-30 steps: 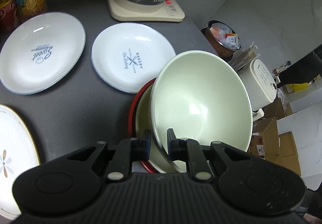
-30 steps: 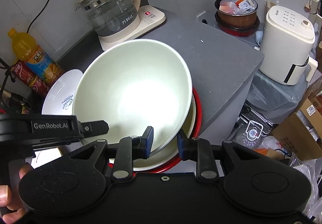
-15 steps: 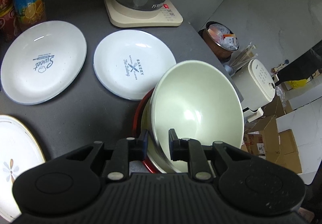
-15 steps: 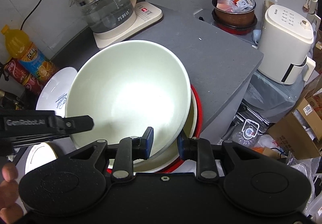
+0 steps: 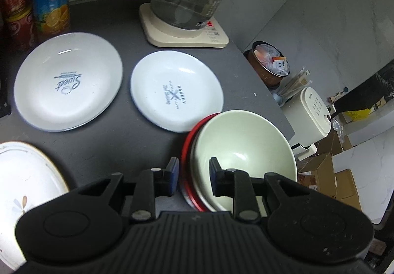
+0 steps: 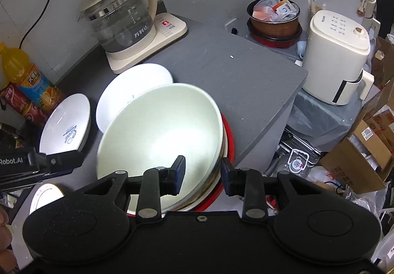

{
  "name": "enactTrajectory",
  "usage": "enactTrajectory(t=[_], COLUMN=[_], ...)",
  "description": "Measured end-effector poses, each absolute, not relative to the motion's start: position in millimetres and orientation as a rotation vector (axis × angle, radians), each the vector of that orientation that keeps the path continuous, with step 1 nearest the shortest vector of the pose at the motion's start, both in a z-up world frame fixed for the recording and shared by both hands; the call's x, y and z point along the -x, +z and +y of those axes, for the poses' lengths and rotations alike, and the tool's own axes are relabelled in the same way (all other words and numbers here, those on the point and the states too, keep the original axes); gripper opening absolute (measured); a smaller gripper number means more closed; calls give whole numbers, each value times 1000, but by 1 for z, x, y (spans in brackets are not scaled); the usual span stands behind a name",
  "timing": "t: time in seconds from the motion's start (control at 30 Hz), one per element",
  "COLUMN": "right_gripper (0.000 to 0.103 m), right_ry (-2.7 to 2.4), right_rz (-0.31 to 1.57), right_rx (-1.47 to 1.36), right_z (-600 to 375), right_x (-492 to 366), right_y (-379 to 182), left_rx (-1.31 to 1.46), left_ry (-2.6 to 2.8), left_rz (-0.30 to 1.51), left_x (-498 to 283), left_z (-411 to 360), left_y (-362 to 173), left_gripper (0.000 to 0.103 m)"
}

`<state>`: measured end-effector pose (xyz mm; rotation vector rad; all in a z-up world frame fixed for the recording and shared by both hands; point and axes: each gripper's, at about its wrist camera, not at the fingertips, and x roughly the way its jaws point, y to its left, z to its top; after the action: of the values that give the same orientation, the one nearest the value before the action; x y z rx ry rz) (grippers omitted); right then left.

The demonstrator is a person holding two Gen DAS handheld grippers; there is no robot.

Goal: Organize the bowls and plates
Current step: 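Lower the smaller green bowl onto the stack and open both tools, then move both tools away from the bowl stack toward the white plates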

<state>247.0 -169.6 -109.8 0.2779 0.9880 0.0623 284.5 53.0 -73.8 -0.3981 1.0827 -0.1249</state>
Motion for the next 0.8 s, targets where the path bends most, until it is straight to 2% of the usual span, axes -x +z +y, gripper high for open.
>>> enactTrajectory(t=[0.17,0.3,0.4,0.5,0.67,0.7,0.8], right_gripper=[28,17,17,20,40,45,51], right_ry=[45,33,23,71,161,177,212], right_rz=[967,972,973,957,952,950,943], right_rx=[-265,-230,-245,-224,-207,-200,-183], right_z=[-168,-168,-171,-169,-159,-155,-144], right_x=[-244,-244,-243,-241,-236,-235,-232], right_y=[-104,-107,-102,-87,-72,-70,-66], left_rx=[414,439,446,435,416,419,420], left_ry=[-108,-84,-70,-37,3,9,40], left_rz=[1075,1069,1061,1066,1029,1022,1010], left_x=[-277,-272,-267,-259,-239,-236,-227], left_z=[70,86,98,108,125,129,140], left_y=[-75,-76,-74,-68,-50,-46,-39], left_gripper=[24,24,24,28,52,54,64])
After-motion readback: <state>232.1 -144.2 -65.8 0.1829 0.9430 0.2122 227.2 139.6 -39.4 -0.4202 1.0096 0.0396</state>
